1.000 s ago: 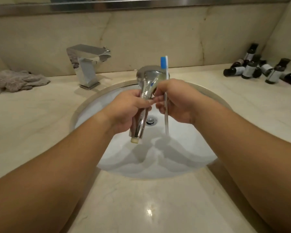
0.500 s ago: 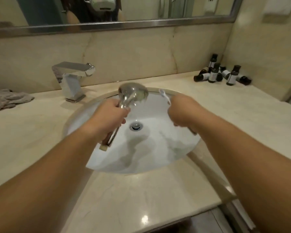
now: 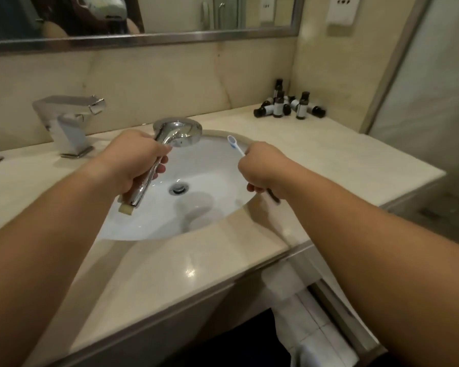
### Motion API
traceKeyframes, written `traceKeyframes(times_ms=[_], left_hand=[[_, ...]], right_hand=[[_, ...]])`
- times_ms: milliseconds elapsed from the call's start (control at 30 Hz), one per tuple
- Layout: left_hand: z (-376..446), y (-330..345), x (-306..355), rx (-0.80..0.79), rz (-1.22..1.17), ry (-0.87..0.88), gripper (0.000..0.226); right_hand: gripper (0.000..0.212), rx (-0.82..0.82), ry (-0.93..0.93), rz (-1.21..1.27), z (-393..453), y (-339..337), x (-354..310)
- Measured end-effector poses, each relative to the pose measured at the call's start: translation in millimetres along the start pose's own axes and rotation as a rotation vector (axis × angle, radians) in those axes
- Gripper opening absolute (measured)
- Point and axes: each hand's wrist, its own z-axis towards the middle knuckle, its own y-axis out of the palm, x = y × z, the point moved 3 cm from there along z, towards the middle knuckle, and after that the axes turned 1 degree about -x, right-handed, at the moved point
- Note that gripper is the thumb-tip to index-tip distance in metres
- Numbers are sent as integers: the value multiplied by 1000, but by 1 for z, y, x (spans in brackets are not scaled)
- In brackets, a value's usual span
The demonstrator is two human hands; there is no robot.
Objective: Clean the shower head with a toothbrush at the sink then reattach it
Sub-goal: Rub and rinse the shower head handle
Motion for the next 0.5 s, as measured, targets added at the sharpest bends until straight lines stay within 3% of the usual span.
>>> traceKeyframes(times_ms=[233, 500], left_hand=[[-33, 43, 40, -106, 25, 102, 10], [-71, 132, 96, -278, 22, 206, 12]], right_hand=[[28, 122, 0, 169, -17, -42, 28], [23, 276, 11, 295, -71, -111, 107]])
